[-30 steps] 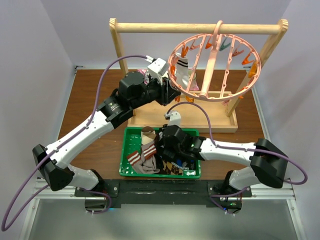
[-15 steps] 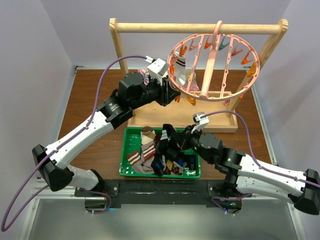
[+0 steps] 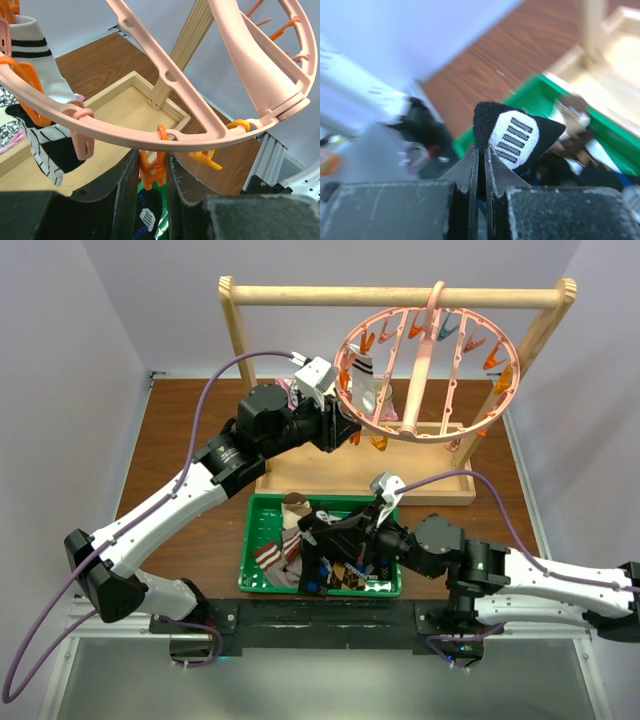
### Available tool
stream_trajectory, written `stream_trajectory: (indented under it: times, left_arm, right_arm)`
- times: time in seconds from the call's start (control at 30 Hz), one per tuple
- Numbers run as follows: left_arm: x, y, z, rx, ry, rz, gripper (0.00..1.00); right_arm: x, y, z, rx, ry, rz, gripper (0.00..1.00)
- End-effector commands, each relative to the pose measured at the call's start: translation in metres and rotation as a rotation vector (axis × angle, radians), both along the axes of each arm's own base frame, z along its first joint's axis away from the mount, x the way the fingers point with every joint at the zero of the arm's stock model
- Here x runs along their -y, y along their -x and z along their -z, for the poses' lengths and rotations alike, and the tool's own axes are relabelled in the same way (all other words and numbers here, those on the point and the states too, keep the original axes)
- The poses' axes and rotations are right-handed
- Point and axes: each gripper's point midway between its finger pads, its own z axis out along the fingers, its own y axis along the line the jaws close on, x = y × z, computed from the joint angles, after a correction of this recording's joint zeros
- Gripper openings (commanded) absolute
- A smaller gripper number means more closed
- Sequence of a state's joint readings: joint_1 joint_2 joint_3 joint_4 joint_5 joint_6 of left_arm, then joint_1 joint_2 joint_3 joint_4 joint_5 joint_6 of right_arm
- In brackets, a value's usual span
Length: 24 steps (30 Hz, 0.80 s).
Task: Clip the socks to the hanger
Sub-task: Pick up the sock from the bin.
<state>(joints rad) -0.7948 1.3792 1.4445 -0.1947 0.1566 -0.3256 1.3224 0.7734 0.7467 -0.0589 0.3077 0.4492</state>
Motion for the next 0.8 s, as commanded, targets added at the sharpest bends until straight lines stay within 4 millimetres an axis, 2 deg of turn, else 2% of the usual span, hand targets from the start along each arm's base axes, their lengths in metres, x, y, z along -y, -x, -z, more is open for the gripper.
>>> stream_trajectory:
  times: [0.0, 0.13, 0.27, 0.3, 0.33, 0.43, 0.5, 0.53, 0.6, 0.63, 0.67, 0.7, 0.73, 0.77]
  left_arm:
    - [-0.001, 0.006, -0.007, 0.005, 0.02, 0.015, 0.0]
    - [0.0, 0.007, -0.007, 0.001, 0.025, 0.018, 0.0]
    - [0.0, 0.008, -0.007, -0.002, 0.027, 0.022, 0.0]
    - [0.0, 0.009, -0.008, -0.004, 0.031, 0.023, 0.0]
    - [0.0, 0.008, -0.008, -0.003, 0.031, 0.023, 0.0]
    - [0.0, 0.01, -0.008, -0.007, 0.036, 0.029, 0.0]
    - [0.0, 0.01, -0.008, -0.007, 0.036, 0.029, 0.0]
    - [0.0, 0.011, -0.008, -0.007, 0.036, 0.03, 0.0]
    - [0.0, 0.01, -0.008, -0.007, 0.036, 0.029, 0.0]
    - [0.0, 0.01, -0.008, -0.007, 0.038, 0.028, 0.0]
    - [0.0, 0.011, -0.008, -0.008, 0.038, 0.031, 0.0]
    - [0.001, 0.011, -0.008, -0.011, 0.038, 0.033, 0.0]
    - [0.001, 0.01, -0.007, -0.01, 0.038, 0.031, 0.0]
    - [0.001, 0.01, -0.008, -0.01, 0.04, 0.033, 0.0]
  right_arm:
    - [-0.002, 0.015, -0.036, 0.07, -0.007, -0.031, 0.0]
    - [-0.008, 0.024, -0.025, 0.064, 0.041, -0.06, 0.0]
    - [0.006, 0.012, -0.01, 0.069, 0.146, 0.033, 0.0]
    - [0.016, -0.002, -0.003, 0.071, 0.186, 0.128, 0.0]
    - [0.03, -0.01, 0.009, 0.068, 0.258, 0.191, 0.0]
    - [0.06, -0.031, 0.024, 0.063, 0.336, 0.383, 0.0]
    - [0.079, -0.043, 0.026, 0.036, 0.334, 0.524, 0.0]
    - [0.089, -0.045, 0.04, 0.05, 0.426, 0.556, 0.0]
    - [0.103, -0.049, 0.042, -0.004, 0.426, 0.682, 0.0]
    - [0.12, -0.052, 0.055, 0.041, 0.566, 0.743, 0.0]
    - [0.122, -0.053, 0.058, -0.001, 0.536, 0.805, 0.0]
    - [0.123, -0.053, 0.053, -0.003, 0.546, 0.832, 0.0]
    - [0.14, -0.055, 0.053, 0.043, 0.634, 0.87, 0.0]
    - [0.136, -0.055, 0.059, 0.016, 0.615, 0.932, 0.0]
